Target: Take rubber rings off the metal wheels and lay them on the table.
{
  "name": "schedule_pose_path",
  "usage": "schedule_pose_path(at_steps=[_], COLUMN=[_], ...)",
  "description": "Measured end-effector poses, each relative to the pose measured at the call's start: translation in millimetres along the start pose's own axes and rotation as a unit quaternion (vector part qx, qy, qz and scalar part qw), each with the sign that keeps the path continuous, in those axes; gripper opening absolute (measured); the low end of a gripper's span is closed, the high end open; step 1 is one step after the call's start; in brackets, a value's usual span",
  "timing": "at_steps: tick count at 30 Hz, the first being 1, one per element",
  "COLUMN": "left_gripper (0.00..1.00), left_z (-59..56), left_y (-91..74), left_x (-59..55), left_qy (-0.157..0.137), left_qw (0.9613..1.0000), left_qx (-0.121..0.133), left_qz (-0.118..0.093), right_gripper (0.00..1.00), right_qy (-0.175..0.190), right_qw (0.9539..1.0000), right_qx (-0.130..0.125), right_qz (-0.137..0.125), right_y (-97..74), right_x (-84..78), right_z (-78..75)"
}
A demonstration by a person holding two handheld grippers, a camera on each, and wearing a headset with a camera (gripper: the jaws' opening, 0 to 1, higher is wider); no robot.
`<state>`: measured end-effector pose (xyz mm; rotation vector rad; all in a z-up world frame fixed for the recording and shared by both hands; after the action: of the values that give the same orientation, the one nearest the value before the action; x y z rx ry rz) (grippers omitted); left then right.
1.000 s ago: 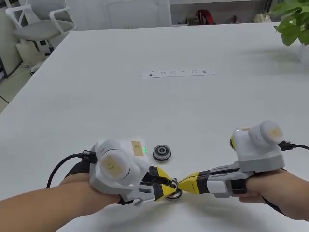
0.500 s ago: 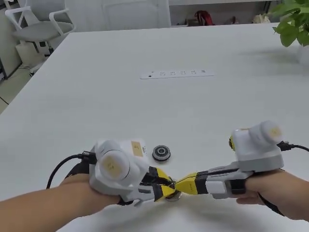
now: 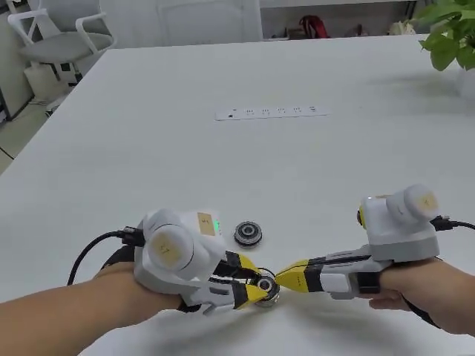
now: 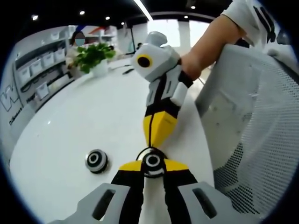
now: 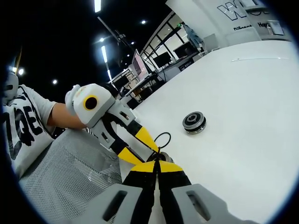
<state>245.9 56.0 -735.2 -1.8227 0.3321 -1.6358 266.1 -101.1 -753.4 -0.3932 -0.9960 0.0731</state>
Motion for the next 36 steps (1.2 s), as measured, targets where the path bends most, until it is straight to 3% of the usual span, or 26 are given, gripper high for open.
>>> schedule_pose_path(at_steps=[12, 21, 30, 36], left_gripper=[0.24, 0.31, 0.38, 0.43], left_z=[0.8, 3.6, 9.0, 10.6], left_y=[-19.3, -42.1, -63.1, -72.8], left_x=[5.7, 9.6, 4.8, -5.1], left_qy=[-0.020, -0.024, -0.034, -0.044], left_qw=[0.9994, 0.9985, 0.9970, 0.9966], left_qx=[-0.012, 0.002, 0.025, 0.034], left_qz=[-0.026, -0.049, -0.064, -0.061], right_gripper=[0.00, 0.00, 0.00, 0.00], right_qy=[-0.002, -0.003, -0.007, -0.011], right_qw=[1.0000, 0.9999, 0.9996, 0.9995], right_qx=[0.001, 0.011, 0.026, 0.029], right_qz=[-0.003, -0.006, -0.005, -0.004], right_y=[0.7, 2.4, 5.7, 9.7], right_x=[2.2, 7.1, 14.6, 20.1], right_z=[5.3, 12.8, 19.4, 20.0])
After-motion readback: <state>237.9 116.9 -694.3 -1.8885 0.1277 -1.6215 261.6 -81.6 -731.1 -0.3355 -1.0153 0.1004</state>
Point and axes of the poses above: the centre of the closed fingertips' face, and the gripper's own axes: y roughly forward along the fingers, z roughly to its left, x roughly out of its top, the point moved 9 cm from there along -y, roughly backward along the fingers, and after that the axes turned 6 degrees about -y, right-handed, at the moved point
